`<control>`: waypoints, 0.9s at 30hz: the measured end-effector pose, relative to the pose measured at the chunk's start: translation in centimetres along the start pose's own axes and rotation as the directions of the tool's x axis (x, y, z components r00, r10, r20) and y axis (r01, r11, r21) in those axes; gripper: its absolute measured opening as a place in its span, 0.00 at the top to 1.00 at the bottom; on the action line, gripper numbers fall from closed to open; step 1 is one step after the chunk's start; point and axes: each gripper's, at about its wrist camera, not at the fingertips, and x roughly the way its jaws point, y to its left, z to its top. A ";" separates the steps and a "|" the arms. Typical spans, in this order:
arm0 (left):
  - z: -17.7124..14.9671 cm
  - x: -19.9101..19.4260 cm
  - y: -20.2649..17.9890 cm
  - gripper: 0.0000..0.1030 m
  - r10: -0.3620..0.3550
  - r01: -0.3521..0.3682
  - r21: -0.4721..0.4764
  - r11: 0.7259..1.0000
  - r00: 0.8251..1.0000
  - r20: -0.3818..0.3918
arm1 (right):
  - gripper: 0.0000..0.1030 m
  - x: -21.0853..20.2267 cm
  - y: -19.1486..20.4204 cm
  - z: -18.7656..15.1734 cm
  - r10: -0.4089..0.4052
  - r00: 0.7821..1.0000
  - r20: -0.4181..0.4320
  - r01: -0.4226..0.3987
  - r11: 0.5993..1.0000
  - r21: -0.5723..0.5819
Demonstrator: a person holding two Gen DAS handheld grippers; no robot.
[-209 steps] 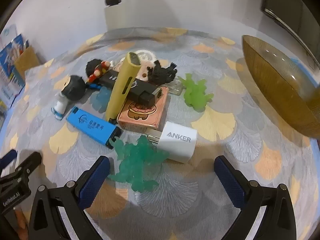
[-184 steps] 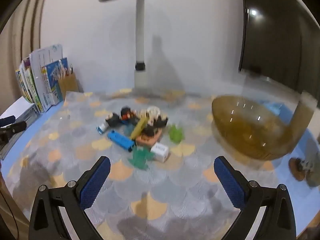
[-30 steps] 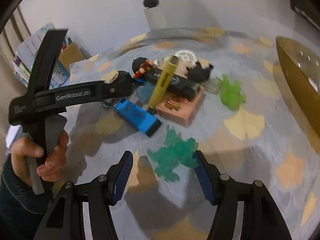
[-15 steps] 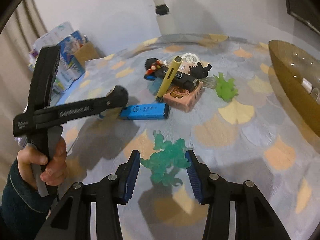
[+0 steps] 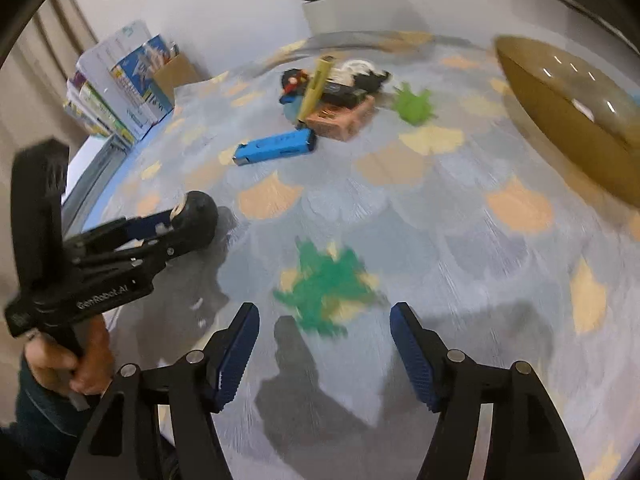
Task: Organize rigid objects
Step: 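Grasp the boy figurine with the left tool while the right tool grasps the green toy, then carry figurine and green toy into the glass bowl and open both tools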
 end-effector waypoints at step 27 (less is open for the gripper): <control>9.2 -1.3 -10.8 0.50 -0.074 0.061 0.167 0.984 0.995 0.071 | 0.70 -10.0 -6.0 3.0 -0.248 0.898 0.364 0.223 0.969 0.110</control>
